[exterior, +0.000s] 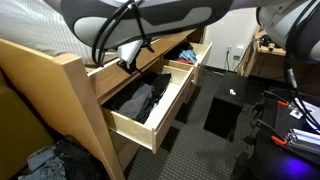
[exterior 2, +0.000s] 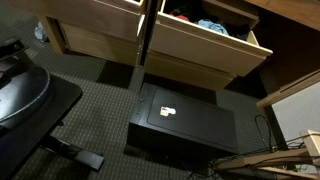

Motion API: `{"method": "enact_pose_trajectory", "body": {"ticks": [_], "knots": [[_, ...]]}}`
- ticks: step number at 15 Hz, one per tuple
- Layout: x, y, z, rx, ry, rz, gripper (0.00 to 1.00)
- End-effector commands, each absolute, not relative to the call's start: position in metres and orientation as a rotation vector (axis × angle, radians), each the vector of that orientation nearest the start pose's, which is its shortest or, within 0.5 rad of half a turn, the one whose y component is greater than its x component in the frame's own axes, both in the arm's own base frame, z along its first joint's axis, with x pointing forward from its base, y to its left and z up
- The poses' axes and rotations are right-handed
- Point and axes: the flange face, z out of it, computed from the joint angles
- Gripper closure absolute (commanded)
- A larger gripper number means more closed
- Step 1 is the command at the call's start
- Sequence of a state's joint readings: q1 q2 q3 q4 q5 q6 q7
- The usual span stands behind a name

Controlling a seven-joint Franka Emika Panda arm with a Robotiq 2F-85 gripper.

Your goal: Open the top right drawer and close the top left drawer.

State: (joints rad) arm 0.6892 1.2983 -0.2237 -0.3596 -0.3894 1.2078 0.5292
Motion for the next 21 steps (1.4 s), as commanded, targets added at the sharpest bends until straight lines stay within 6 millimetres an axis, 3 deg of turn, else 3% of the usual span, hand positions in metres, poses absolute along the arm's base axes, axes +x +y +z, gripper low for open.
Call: {"method": "enact_pose_trajectory", "body": {"ticks": [1, 4, 6, 7, 19, 21], "knots": [[0.642, 0.408, 0.284, 2.519, 0.174, -0.083, 0.00], [0.640, 0.419, 0.291, 2.614, 0.293, -0.122, 0.00], [0.646, 0.427, 0.298, 2.691, 0.346, -0.056, 0.00], [0.639, 0.426, 0.285, 2.610, 0.283, -0.076, 0.00], [0.644, 0.429, 0.291, 2.658, 0.315, -0.041, 0.00], [0.641, 0.442, 0.265, 2.623, 0.380, -0.002, 0.00]]}}
